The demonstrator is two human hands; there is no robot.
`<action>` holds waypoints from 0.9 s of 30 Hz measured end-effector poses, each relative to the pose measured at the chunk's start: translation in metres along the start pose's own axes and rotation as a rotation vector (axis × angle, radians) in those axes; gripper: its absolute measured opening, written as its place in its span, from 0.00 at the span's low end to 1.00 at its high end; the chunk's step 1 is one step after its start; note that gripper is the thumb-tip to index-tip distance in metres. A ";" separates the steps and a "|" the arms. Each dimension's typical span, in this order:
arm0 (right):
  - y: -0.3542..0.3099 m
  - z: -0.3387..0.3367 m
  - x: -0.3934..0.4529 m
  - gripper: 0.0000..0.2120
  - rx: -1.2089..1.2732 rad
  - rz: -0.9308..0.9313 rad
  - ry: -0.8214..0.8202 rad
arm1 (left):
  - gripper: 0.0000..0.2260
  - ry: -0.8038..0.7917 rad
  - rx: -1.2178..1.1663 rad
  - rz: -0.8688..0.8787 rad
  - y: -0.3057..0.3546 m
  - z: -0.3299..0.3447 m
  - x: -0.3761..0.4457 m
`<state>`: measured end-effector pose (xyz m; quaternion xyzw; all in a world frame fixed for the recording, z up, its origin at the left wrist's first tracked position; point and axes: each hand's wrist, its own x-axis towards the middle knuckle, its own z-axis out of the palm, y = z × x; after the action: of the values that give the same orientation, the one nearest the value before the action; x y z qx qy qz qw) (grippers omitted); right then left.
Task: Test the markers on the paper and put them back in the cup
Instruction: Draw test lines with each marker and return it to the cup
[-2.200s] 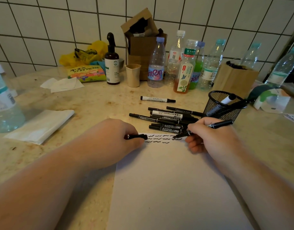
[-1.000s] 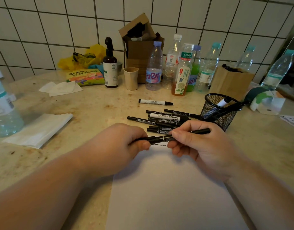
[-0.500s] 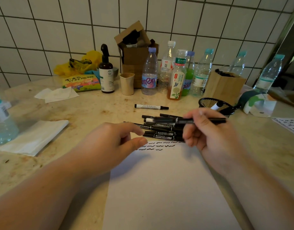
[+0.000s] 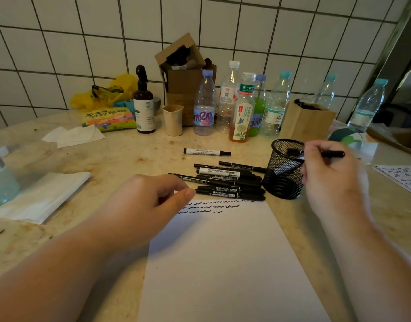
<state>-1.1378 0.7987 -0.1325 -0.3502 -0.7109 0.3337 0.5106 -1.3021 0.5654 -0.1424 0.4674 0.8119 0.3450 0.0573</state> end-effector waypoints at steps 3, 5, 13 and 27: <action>0.003 0.003 0.003 0.10 0.096 0.032 -0.023 | 0.19 -0.009 0.031 0.000 0.000 0.001 0.001; 0.001 0.002 0.001 0.14 0.168 0.007 -0.014 | 0.16 -0.004 0.034 -0.007 0.000 0.001 0.001; 0.010 0.025 -0.025 0.08 -0.290 -0.271 -0.528 | 0.14 0.002 0.059 -0.005 -0.002 0.003 0.003; 0.015 0.034 -0.029 0.03 -0.579 -0.292 -0.644 | 0.11 0.022 0.020 0.000 -0.002 0.005 0.003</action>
<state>-1.1615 0.7789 -0.1681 -0.2530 -0.9393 0.1379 0.1862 -1.3029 0.5697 -0.1466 0.4643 0.8158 0.3420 0.0437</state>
